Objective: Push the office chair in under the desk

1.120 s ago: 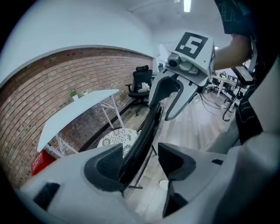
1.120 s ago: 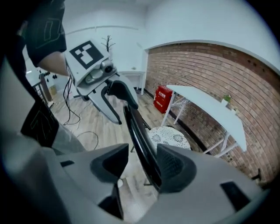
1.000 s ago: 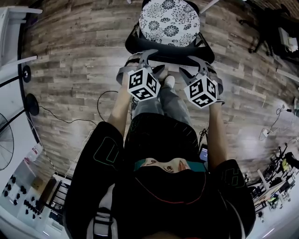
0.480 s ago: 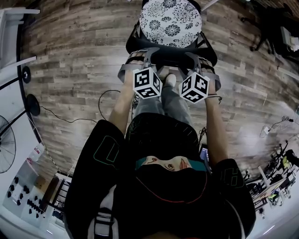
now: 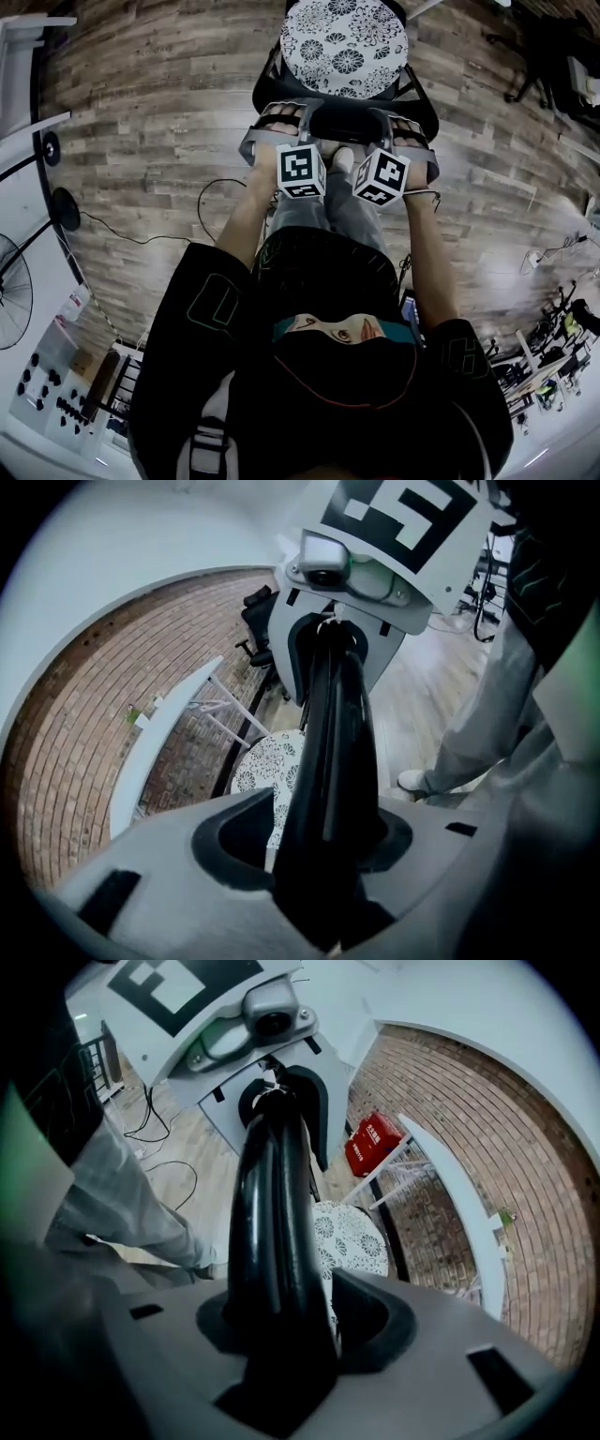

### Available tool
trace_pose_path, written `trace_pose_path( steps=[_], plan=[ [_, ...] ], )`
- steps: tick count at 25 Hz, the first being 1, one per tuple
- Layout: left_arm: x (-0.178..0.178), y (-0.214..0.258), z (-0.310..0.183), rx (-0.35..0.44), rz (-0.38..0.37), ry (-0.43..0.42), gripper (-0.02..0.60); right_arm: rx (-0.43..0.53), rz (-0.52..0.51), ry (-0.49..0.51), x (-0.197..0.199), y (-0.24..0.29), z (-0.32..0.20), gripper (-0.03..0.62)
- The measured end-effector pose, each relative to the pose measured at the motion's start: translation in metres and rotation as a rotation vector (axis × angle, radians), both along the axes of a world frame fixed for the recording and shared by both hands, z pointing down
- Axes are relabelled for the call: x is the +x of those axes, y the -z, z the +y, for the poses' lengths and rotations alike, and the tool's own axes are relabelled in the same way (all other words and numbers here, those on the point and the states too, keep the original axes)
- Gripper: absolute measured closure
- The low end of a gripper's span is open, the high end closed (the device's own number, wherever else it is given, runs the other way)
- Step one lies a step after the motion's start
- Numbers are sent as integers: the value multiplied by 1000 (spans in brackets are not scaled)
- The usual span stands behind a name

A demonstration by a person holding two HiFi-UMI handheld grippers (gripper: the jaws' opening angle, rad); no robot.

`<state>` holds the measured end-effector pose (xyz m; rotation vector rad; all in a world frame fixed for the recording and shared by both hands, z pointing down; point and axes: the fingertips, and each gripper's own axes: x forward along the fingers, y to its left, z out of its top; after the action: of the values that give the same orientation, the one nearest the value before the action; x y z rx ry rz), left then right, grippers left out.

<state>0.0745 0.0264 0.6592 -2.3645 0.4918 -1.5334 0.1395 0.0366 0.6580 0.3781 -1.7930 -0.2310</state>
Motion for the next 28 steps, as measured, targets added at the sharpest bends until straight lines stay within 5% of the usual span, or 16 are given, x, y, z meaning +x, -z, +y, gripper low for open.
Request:
trace_pose_path(
  steps=[3,8,28],
  plan=[
    [-2,-2,-3,67,-46,-23,460,14,14,14,-1,-1,0,441],
    [1,2,-6,96,-49,-32,469,113,58,46,2,0,-4,540],
    [-3,-1,-113,109,-72,-39,471,114,63,40,2,1,-107,545]
  ],
)
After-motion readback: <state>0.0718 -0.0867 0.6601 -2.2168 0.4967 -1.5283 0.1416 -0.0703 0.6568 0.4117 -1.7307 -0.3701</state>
